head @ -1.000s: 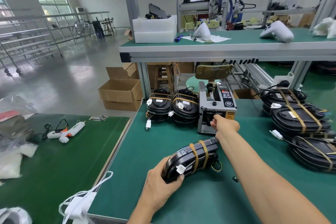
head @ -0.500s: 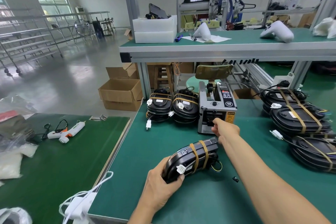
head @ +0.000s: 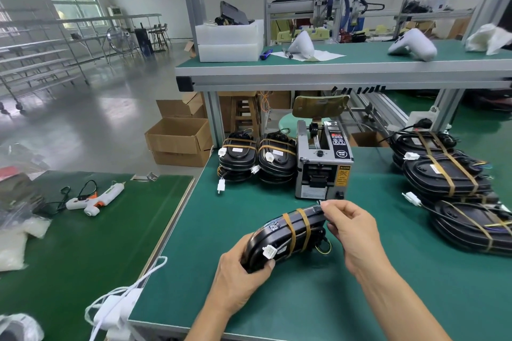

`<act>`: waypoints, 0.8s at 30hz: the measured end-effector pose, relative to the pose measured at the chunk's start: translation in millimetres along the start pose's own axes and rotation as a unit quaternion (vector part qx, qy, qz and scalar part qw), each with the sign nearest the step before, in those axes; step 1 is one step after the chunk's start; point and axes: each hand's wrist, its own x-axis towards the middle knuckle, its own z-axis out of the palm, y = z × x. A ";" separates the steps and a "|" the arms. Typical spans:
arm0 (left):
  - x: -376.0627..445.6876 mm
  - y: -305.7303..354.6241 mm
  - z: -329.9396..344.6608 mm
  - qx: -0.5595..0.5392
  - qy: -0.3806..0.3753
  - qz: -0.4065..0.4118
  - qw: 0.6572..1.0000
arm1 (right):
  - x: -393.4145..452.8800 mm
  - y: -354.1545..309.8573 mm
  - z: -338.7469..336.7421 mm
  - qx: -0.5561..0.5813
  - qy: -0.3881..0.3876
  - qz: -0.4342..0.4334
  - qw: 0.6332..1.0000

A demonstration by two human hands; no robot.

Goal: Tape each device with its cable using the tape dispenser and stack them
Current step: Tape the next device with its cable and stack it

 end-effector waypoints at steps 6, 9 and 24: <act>-0.1 3.4 0.2 -0.002 0.004 -0.001 1.000 | 5.4 5.6 -2.1 0.003 0.012 0.013 1.000; -0.4 4.1 0.0 -0.006 0.003 -0.002 1.000 | 6.7 9.4 -2.0 -0.001 0.004 0.006 1.000; -0.6 1.8 -0.4 0.010 0.003 -0.003 1.000 | 6.5 19.9 3.4 -0.045 0.037 -0.063 0.996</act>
